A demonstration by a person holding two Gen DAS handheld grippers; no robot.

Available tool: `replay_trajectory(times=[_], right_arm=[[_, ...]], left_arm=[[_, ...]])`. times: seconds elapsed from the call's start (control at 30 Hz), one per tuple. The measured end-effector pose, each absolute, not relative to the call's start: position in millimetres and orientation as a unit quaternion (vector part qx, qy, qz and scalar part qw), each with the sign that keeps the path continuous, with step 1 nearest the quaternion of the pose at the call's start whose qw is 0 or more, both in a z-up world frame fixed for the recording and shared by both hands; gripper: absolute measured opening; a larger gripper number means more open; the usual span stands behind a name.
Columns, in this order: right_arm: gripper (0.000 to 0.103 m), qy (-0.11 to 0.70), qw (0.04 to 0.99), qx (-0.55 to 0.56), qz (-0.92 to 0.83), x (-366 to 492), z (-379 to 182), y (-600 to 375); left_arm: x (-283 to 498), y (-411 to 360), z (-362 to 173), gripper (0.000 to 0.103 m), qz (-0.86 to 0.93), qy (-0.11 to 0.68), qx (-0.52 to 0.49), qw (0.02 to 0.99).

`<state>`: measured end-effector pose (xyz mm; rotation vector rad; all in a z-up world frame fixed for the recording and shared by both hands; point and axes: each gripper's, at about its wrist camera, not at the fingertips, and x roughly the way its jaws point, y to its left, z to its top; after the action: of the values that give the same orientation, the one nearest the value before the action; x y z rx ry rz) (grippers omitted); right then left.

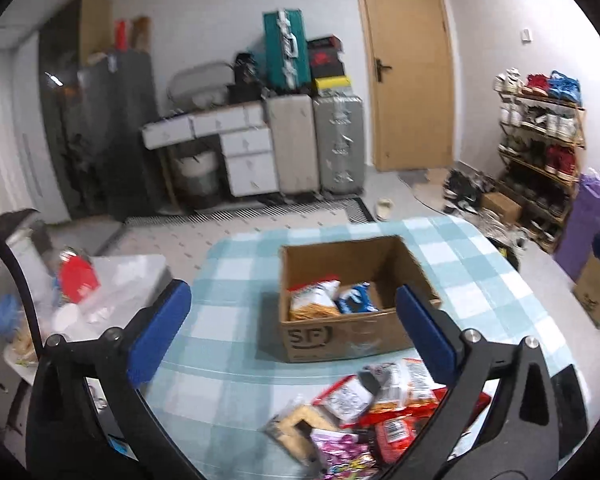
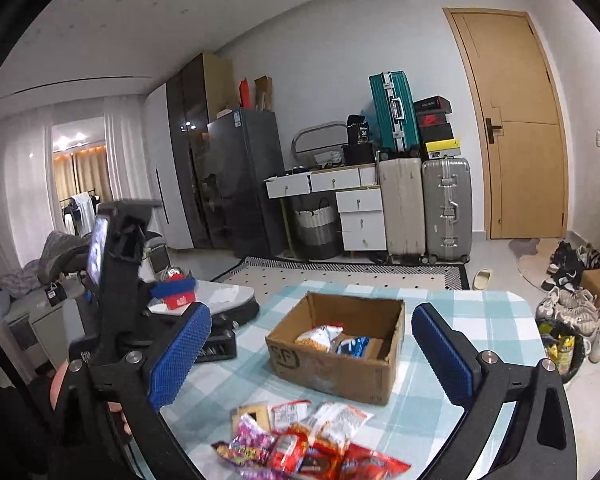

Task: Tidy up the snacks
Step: 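Withdraw both tools from the box back toward the snack pile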

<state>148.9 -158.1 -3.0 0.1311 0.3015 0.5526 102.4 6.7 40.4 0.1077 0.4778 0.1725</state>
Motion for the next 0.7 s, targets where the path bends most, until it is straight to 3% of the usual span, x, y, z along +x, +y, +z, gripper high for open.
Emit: replay_trajectory(times=[0.4, 0.7], right_arm=[[0.102, 0.198, 0.947, 0.076, 0.243, 134.1, -47.1, -174.0], [0.102, 0.237, 0.938, 0.084, 0.240, 139.7, -77.9, -177.0]], left_arm=[[51.2, 14.6, 35.7, 0.102, 0.082, 0.262, 0.037, 0.961], [65.0, 27.3, 13.5, 0.102, 0.081, 0.294, 0.010, 0.952]])
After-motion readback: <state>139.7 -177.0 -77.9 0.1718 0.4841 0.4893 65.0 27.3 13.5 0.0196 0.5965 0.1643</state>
